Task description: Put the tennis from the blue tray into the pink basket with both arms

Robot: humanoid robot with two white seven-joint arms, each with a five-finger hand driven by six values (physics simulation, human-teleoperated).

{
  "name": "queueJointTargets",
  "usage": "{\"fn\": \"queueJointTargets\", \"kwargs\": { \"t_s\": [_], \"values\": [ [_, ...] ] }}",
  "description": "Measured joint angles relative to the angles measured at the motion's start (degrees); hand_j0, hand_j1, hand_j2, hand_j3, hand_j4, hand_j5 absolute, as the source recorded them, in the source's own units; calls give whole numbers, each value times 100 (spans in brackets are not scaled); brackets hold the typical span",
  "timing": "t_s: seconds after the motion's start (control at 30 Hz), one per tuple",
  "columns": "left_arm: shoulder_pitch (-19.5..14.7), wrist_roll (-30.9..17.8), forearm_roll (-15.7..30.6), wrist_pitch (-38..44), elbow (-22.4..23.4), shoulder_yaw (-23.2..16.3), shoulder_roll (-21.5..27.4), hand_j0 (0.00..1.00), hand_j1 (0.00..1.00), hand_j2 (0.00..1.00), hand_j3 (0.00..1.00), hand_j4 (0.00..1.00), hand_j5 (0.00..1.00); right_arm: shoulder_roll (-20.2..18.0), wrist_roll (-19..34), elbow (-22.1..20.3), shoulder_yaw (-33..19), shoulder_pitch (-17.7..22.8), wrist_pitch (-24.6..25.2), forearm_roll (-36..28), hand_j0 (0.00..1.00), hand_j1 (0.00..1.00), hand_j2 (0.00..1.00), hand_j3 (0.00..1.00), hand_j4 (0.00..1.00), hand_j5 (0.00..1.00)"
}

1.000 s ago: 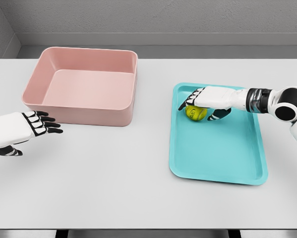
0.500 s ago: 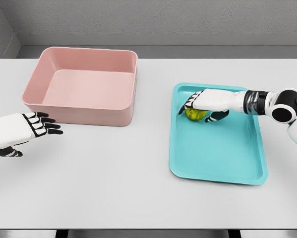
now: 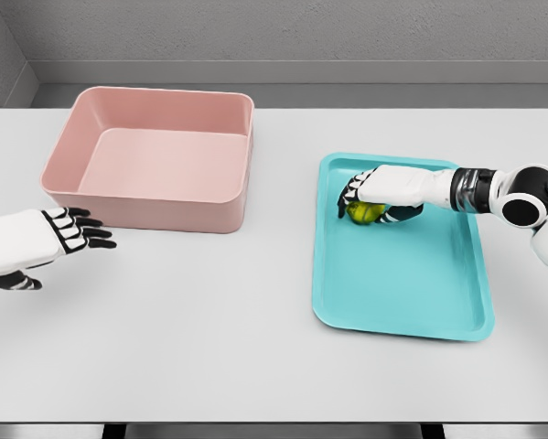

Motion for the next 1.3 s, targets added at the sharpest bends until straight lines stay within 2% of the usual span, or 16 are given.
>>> {"fn": "queueJointTargets", "kwargs": {
  "t_s": [0.37, 0.53, 0.8, 1.07, 1.3],
  "values": [
    [0, -1, 0, 0, -1, 0, 0, 100, 100, 100, 100, 100, 100, -46, 2, -101, -78, -62, -11, -47, 49, 49, 49, 49, 49, 49],
    [0, -1, 5, 0, 1, 0, 0, 100, 100, 100, 100, 100, 100, -217, 7, -283, -241, -26, -14, -59, 42, 42, 42, 42, 42, 42],
    [0, 0, 3, 0, 2, 0, 0, 100, 100, 100, 100, 100, 100, -596, 12, -1010, -362, 79, -13, -66, 42, 42, 42, 42, 42, 42],
    [0, -2, -3, 0, 0, -14, 0, 100, 100, 100, 100, 100, 100, -1033, 38, -2260, -304, 387, -16, -58, 41, 41, 41, 41, 41, 41],
    [0, -3, -7, 0, -4, -33, 0, 100, 100, 100, 100, 100, 100, -997, 163, -2888, -145, 404, -15, -34, 39, 39, 39, 39, 39, 39]
  ]
}}
